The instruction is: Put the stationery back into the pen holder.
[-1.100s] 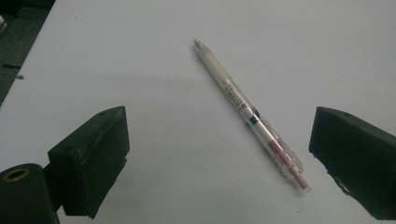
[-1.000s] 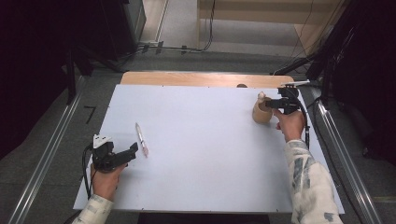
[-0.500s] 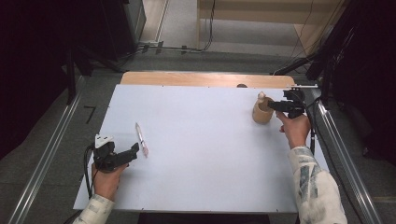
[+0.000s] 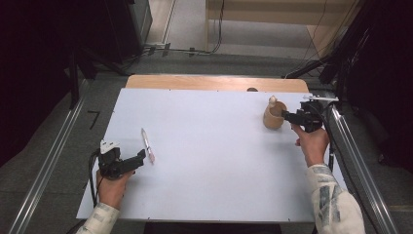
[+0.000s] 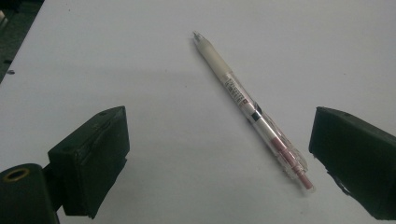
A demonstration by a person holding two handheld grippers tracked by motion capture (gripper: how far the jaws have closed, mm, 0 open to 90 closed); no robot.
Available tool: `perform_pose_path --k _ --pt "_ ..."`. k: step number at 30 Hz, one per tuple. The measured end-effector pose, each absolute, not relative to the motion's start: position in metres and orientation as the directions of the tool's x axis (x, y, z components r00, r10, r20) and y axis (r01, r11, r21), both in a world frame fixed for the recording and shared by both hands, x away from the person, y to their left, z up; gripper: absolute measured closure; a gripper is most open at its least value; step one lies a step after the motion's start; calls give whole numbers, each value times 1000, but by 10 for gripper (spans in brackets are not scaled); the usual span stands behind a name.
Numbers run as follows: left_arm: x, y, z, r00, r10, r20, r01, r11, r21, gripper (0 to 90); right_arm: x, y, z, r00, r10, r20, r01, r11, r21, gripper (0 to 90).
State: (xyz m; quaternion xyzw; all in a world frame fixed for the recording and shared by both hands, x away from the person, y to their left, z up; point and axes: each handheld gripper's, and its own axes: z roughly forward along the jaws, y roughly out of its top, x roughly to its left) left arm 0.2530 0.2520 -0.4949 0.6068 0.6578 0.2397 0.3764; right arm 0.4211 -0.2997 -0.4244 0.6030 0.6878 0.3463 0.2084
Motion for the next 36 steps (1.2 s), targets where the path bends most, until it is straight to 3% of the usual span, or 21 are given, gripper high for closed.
perform_pose_path --k 36 --pt "311 243 -496 -54 987 -153 660 150 736 131 350 -313 -447 -271 959 87 641 112 759 336"
